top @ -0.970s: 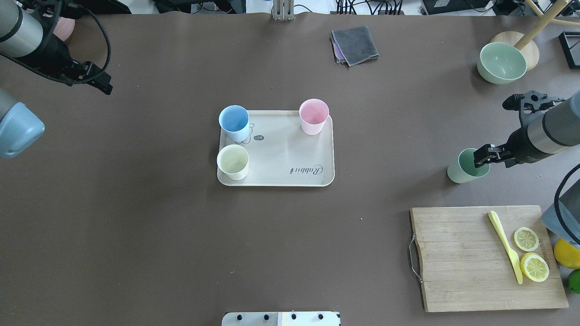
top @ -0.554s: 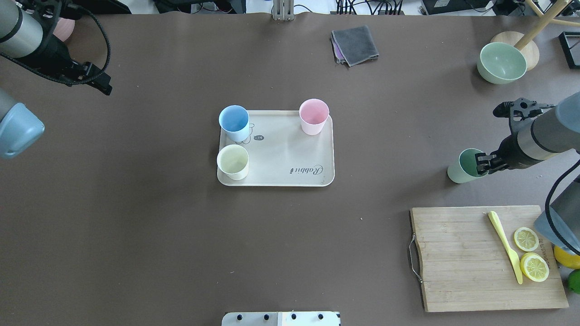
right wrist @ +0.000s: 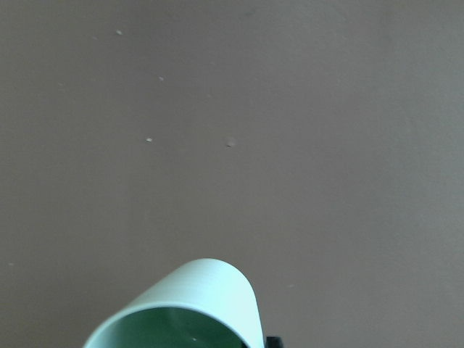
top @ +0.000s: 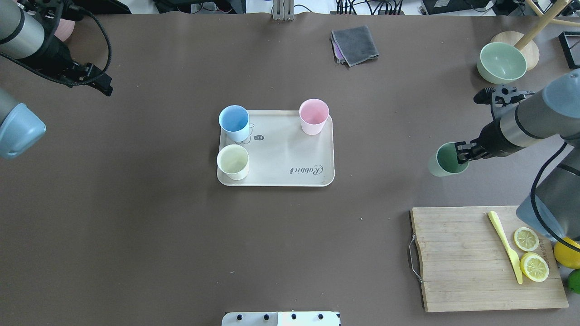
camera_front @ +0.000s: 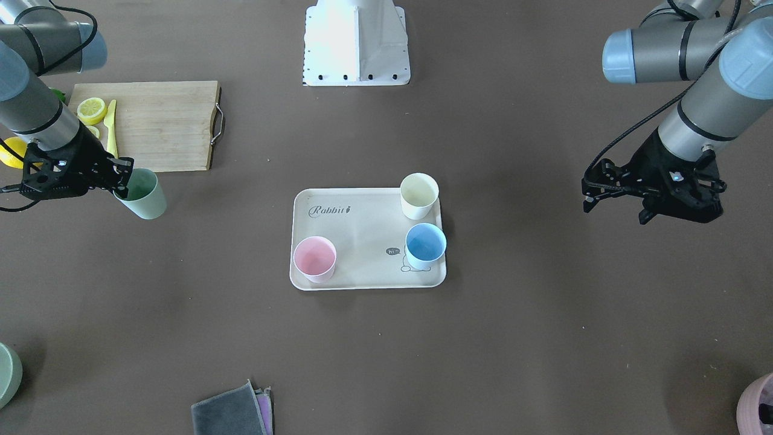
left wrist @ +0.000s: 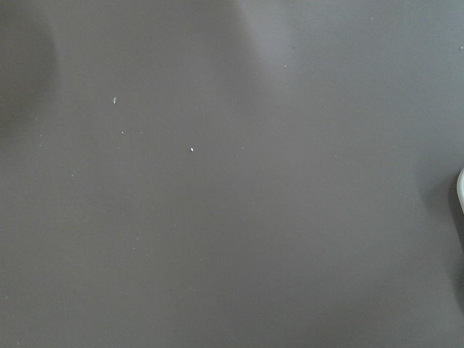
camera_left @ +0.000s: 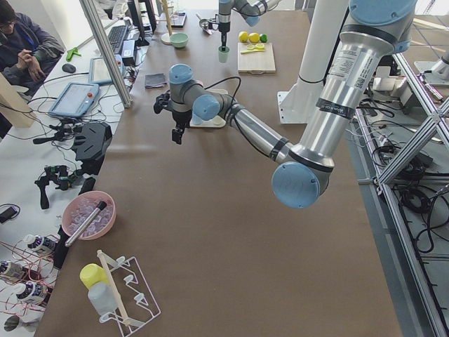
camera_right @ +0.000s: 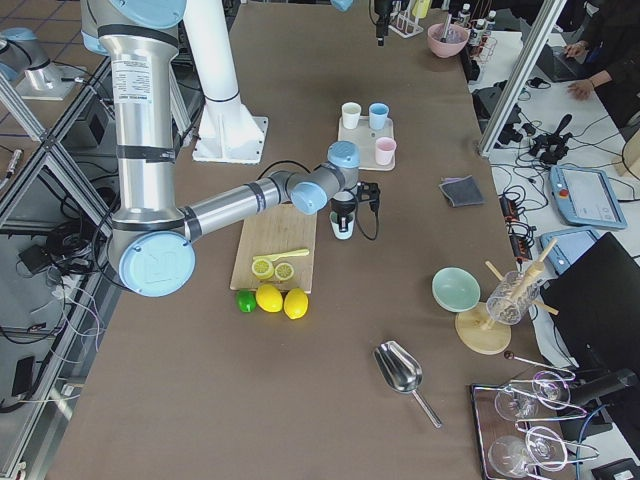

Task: Place all cups on tray

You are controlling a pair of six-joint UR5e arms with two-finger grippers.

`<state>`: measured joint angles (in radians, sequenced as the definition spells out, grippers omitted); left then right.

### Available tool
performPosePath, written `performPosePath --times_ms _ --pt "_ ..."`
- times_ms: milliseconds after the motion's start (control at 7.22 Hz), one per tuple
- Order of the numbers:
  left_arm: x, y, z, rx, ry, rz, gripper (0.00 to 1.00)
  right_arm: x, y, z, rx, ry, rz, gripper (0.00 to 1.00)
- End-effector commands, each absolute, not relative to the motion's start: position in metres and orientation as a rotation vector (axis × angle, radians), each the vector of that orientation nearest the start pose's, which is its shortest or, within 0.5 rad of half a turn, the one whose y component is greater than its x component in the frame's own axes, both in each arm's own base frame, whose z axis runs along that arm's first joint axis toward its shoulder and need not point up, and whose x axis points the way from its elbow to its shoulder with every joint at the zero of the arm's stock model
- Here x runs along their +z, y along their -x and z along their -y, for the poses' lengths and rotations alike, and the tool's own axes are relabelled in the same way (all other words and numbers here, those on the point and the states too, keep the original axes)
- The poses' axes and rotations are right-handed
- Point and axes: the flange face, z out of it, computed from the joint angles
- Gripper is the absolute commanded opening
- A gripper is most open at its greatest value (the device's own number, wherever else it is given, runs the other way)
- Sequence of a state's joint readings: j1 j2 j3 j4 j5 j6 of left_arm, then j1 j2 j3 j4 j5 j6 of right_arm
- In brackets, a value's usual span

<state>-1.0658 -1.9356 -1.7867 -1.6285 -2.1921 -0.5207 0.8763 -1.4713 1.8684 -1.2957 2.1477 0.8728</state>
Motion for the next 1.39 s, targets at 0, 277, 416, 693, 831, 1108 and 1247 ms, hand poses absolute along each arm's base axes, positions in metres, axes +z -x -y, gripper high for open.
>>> performPosePath --times_ms 0,277,416,693,831,1108,1247 --pt "0.35 -0.23 0.568 0.185 -0.242 -0.826 0.98 0.337 0.323 0.487 0.075 -0.007 0.909 0.0" --pt "0.35 -0.231 0.568 0.186 -0.242 -0.827 0.98 0.271 0.414 0.461 0.244 0.034 0.91 0.0" --pt "0.349 -0.231 0.567 0.185 -0.243 -0.828 0.98 0.246 0.465 0.457 0.307 0.036 0.891 0.0" --pt "0.349 -0.231 0.567 0.18 -0.241 -0.828 0.98 0.228 0.517 0.459 0.338 0.05 0.86 0.0" --pt "0.348 -0.231 0.568 0.181 -0.242 -0.829 0.98 0.223 0.525 0.464 0.339 0.046 0.857 0.0" --pt "0.349 -0.231 0.568 0.18 -0.241 -0.828 0.98 0.225 0.524 0.465 0.335 0.026 0.851 0.99" --pt "0.349 -0.231 0.568 0.18 -0.241 -0.828 0.98 0.223 0.517 0.469 0.336 0.019 0.856 1.0"
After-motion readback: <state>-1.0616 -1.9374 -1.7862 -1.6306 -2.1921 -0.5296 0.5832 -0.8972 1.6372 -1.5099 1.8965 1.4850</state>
